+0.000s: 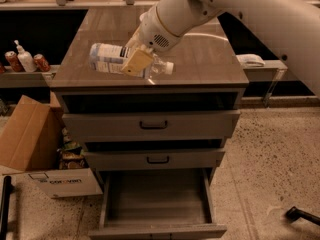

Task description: Place blue plastic bottle into bottom drawer

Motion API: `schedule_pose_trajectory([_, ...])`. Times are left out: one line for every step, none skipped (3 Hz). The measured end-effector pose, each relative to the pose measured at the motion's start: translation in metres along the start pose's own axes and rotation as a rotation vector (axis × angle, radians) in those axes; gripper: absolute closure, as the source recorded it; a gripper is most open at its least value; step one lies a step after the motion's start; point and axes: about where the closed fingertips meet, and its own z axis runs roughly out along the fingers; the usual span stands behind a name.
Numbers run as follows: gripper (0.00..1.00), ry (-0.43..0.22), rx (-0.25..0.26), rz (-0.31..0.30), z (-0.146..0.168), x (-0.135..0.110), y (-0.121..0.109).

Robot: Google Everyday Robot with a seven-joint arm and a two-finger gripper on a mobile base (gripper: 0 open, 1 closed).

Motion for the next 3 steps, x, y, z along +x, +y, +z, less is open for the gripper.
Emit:
schedule_pose_trajectory([1.0,0.064,-0.009,-0.019,0.005,0.014,0.018])
schedule_pose_trajectory([1.0,0.154,-0.025,-0.038,0.013,0.037,0.052])
schedule_pose_trajectory([1.0,0.252,-0.081,-0.032,0.042,0.081,0.095])
